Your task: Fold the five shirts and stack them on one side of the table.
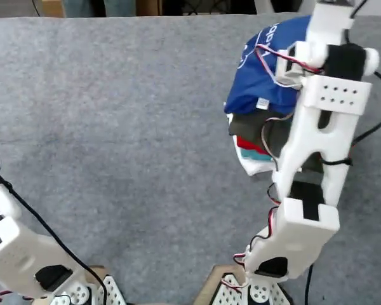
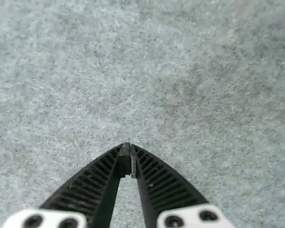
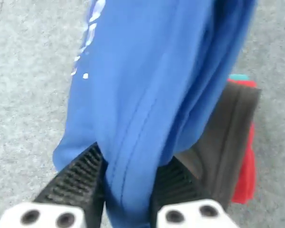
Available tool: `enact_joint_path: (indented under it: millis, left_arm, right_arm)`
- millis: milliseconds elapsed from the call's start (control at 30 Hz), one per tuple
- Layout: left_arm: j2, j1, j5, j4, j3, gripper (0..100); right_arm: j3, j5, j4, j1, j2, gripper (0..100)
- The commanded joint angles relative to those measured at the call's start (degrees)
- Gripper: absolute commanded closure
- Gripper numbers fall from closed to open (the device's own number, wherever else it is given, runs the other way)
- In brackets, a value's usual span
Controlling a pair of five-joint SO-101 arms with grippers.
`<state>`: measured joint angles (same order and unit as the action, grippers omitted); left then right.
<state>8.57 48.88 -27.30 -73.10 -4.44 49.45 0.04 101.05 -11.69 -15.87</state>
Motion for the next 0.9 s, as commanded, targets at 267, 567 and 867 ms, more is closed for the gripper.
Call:
enact_joint_path:
  millis: [267,567,867]
  left_arm:
    - [-2.1,-1.2,-0.4,0.8,0.0,97]
    - [-2.1,-2.2,-0.4,0.9,0.0,97]
    - [-2.0,-2.2,-0.4,0.9,0.0,97]
  right_arm:
    - [-13.4,3.7,0.1,-11.7,-3.6,98.3]
    - [-20.3,7.9,0.2,-13.2,-3.7,87.6]
    - [-3.1,4.4,-0.2,-12.5,-3.8,63.0]
